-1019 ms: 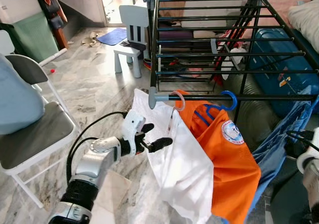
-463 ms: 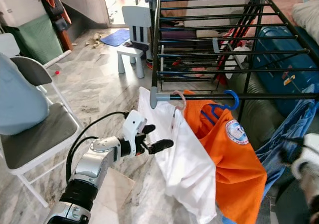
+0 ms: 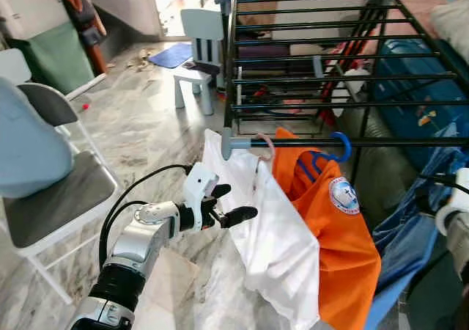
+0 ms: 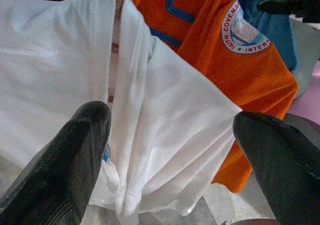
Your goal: Hang hanger
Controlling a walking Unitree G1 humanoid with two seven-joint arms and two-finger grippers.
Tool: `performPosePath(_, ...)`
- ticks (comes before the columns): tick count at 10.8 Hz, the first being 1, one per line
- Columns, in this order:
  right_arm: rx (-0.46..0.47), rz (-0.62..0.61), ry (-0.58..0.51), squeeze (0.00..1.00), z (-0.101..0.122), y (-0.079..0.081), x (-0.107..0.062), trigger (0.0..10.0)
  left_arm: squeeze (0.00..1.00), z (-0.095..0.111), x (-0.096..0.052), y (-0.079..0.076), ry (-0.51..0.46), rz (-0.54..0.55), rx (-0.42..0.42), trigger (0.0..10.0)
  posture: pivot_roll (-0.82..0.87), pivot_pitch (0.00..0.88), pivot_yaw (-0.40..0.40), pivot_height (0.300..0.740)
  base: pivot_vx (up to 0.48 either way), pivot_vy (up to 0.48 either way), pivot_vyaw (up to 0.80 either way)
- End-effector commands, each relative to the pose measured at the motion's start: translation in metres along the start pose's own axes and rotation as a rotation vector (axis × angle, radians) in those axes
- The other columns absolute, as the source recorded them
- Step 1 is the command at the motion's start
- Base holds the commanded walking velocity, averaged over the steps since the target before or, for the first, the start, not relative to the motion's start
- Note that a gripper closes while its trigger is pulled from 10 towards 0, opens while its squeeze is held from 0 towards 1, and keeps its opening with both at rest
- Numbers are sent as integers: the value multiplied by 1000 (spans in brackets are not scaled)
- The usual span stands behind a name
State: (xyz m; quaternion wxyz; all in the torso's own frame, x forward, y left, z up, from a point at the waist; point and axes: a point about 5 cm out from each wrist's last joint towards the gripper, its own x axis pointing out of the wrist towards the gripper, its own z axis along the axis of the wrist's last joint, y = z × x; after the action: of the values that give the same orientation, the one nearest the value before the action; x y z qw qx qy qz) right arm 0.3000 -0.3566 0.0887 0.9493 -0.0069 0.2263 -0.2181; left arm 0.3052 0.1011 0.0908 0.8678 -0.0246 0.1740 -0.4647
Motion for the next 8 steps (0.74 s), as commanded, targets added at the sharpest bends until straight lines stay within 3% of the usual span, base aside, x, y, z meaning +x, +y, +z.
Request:
performPosePath(1, -2, 3, -12, 0, 6, -1, 1, 7882, 0, 6, -2, 3, -8, 13, 30, 10000, 130, 0, 33, 740, 0, 0, 0)
performPosePath(2, 56, -4, 6, 0, 5, -1, 2, 0, 0, 6, -2, 2, -8, 14, 31, 10000, 131, 0, 30, 740, 0, 0, 0)
performPosePath(4, 57, -29, 37, 0, 0, -4, 1, 0, 0, 6, 0, 1, -10, 15, 29, 10000, 129, 0, 24, 740, 0, 0, 0)
performPosePath(5, 42, -45, 55, 0, -5, -6, 1, 784, 0, 5, 1, 0, -8, 15, 27, 10000, 126, 0, 23, 740, 0, 0, 0)
performPosePath(7, 45, -65, 82, 0, -11, -11, 0, 1216, 0, 4, 2, -1, -6, 13, 24, 10000, 123, 0, 21, 740, 0, 0, 0)
performPosePath(8, 38, -61, 99, 0, -14, -10, -1, 667, 0, 3, 3, -1, -4, 10, 23, 10000, 123, 0, 20, 740, 0, 0, 0)
